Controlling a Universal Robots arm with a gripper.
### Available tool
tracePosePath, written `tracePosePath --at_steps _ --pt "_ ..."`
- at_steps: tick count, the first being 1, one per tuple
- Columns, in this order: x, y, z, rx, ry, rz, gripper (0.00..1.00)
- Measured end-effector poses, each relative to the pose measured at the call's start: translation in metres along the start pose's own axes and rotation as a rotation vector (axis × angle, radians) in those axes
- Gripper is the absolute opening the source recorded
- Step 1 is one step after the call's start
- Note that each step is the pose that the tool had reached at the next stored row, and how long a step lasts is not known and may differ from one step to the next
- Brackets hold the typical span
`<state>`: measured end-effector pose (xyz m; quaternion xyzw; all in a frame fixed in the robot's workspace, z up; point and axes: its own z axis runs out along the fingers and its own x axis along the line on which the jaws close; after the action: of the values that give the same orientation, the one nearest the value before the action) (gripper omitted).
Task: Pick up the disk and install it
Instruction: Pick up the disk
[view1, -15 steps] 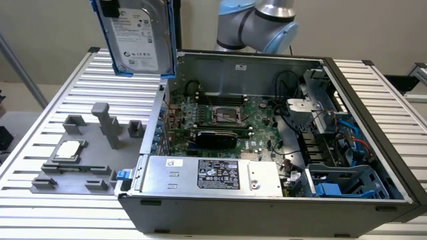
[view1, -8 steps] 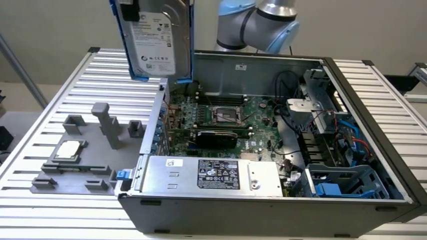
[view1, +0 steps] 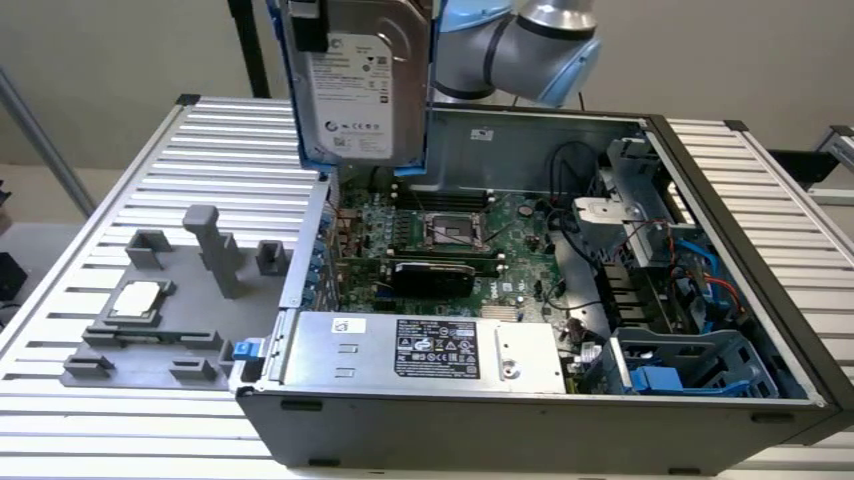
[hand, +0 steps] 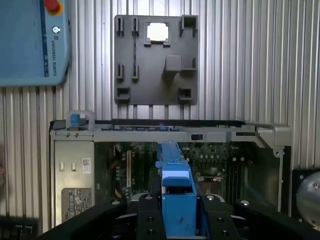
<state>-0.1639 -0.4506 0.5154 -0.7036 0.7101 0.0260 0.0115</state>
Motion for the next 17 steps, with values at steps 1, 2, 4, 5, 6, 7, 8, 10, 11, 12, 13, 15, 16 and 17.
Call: tracePosePath --at_steps 1,2,4,5,6,7,8,10,11,12,13,15,16,17 --pt "0.001 -0.0048 -0.0001 0.0001 0.0000 0.000 0.00" --pt "0.002 -0.0093 -0.0003 0.0000 -0.0001 0.000 0.00" --pt "0.004 -0.0182 -0.0006 0.0000 0.0000 0.000 0.00" --pt "0.005 -0.0231 -0.0008 0.0000 0.0000 0.000 0.00" --pt "0.006 -0.0275 -0.0009 0.0000 0.0000 0.000 0.00" --pt "0.007 -0.0321 -0.0011 0.0000 0.0000 0.000 0.00" --pt "0.008 -0.0364 -0.0012 0.0000 -0.0001 0.000 0.00" --pt "0.010 -0.0457 -0.0015 0.0000 -0.0001 0.000 0.00" --pt "0.011 -0.0501 -0.0016 0.0001 -0.0001 0.000 0.00" --pt "0.012 -0.0548 -0.0017 0.0001 -0.0002 0.000 0.00" --pt "0.013 -0.0596 -0.0020 0.0000 0.0000 0.000 0.00" --pt "0.016 -0.0687 -0.0023 -0.0001 0.0000 0.000 0.00" --pt "0.017 -0.0729 -0.0024 0.0000 0.0000 0.000 0.00" --pt "0.018 -0.0777 -0.0026 0.0000 0.0001 0.000 0.00"
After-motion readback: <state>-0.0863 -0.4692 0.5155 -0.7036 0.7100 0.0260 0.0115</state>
